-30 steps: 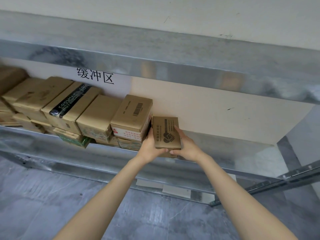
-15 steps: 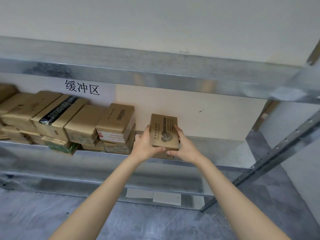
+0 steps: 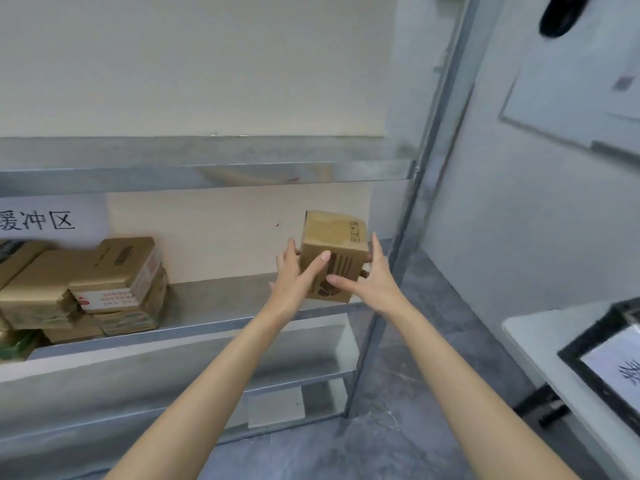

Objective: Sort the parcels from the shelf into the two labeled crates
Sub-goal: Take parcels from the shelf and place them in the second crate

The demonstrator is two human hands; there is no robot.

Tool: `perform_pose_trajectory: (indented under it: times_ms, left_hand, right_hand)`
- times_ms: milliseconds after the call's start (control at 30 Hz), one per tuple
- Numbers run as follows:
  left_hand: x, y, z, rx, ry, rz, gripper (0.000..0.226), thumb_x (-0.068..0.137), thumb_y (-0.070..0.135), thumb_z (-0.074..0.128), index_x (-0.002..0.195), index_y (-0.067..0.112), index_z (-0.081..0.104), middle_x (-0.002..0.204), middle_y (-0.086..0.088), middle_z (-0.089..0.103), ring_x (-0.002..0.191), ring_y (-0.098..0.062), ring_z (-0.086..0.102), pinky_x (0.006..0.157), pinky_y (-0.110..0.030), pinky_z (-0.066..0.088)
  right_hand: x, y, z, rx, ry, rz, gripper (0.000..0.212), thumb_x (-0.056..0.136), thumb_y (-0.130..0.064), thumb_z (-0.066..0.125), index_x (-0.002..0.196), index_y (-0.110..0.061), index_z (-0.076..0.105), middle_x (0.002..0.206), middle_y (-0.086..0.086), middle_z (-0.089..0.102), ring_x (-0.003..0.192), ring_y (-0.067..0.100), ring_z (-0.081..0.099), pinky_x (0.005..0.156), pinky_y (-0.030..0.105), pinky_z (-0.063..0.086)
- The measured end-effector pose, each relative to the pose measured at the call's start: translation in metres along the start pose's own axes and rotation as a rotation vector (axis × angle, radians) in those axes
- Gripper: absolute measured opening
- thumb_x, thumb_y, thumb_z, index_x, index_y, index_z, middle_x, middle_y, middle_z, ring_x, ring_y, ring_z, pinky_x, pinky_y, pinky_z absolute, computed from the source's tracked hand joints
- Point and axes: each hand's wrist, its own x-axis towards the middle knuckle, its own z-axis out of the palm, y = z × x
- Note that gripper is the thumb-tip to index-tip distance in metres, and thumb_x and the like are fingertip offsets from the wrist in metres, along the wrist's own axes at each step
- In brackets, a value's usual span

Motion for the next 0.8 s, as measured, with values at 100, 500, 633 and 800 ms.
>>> perform_pose_trajectory:
  times_ms: [100,500,633,800]
  left_hand:
    - [-0.008,0.026,0.047,-0.022,-0.007,0.058,0.11,0.065,0.083,0.046,0.154,0.032,0.008,0.145,0.009,0.021,0.14,-0.018,0.029,0.118,-0.055,0.016]
    - [-0.064,0.123,0.237,-0.158,-0.354,0.354,0.093,0.065,0.081,0.056,0.143,0.037,0.033,0.143,0.012,0.036,0.135,-0.007,0.033,0.116,-0.046,0.029]
    - [-0.083,0.144,0.287,-0.131,-0.451,0.452,0.089,0.064,0.073,0.065,0.138,0.034,0.035,0.139,0.018,0.043,0.134,-0.009,0.036,0.114,-0.043,0.032]
    - [-0.104,0.165,0.341,-0.132,-0.614,0.537,0.093,0.056,0.072,0.074,0.13,0.045,0.026,0.127,0.034,0.036,0.114,0.013,0.041,0.085,-0.011,0.037]
  right_hand:
    - [-0.027,0.002,-0.056,0.021,0.04,-0.046,0.091,0.059,-0.055,0.087,0.138,-0.041,0.042,0.132,-0.005,0.046,0.119,0.002,0.05,0.091,0.005,0.041]
    - [-0.165,0.013,-0.251,0.129,0.482,-0.061,0.098,0.074,-0.027,0.085,0.15,-0.027,0.024,0.142,-0.003,0.042,0.125,0.012,0.049,0.078,0.003,0.046]
    - [-0.209,0.02,-0.294,0.061,0.66,-0.117,0.091,0.075,-0.016,0.084,0.145,-0.028,0.027,0.137,-0.007,0.045,0.117,0.003,0.051,0.083,0.005,0.046]
    - [-0.254,0.037,-0.342,-0.022,0.829,-0.109,0.079,0.075,-0.01,0.084,0.131,-0.03,0.032,0.124,-0.015,0.051,0.121,0.011,0.053,0.103,0.036,0.047]
